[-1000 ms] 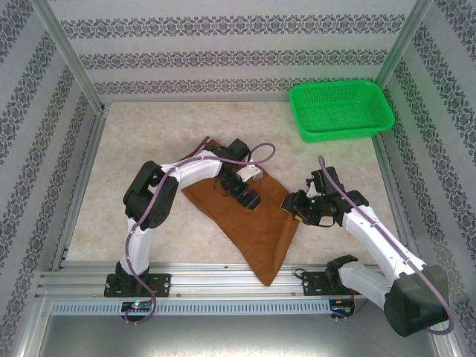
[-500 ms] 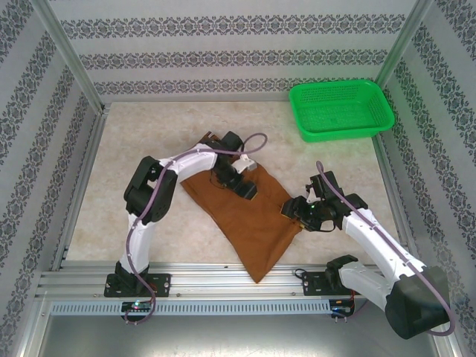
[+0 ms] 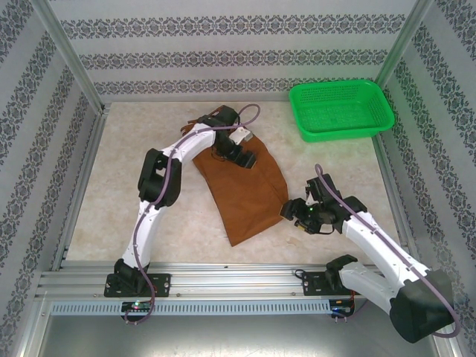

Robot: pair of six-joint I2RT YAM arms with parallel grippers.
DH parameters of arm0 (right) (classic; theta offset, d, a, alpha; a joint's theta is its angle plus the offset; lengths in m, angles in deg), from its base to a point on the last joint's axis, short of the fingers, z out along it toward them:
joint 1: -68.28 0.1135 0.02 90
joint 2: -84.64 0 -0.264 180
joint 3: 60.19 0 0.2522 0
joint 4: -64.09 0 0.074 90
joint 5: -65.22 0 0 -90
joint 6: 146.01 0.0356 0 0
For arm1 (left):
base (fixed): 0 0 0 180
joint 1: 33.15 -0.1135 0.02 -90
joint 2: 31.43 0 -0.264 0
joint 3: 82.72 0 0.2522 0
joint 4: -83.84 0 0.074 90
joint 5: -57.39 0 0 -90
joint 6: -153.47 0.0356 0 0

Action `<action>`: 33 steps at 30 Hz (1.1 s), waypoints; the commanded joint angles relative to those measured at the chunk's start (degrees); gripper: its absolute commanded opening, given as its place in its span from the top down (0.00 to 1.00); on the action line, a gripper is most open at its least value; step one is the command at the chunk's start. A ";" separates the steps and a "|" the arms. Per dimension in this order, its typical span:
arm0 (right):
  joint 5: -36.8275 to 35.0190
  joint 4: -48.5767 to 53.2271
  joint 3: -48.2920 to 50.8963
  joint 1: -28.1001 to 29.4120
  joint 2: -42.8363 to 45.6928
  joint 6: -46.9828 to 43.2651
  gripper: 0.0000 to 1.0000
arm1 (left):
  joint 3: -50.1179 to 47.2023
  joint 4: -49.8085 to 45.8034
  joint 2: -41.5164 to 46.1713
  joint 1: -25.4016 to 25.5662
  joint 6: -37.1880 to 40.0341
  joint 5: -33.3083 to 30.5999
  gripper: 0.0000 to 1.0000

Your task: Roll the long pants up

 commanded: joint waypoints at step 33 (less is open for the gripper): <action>-1.67 -22.93 -1.41 3.09 -19.28 11.10 1.00 | -45.52 14.89 33.62 34.67 1.13 -27.19 0.00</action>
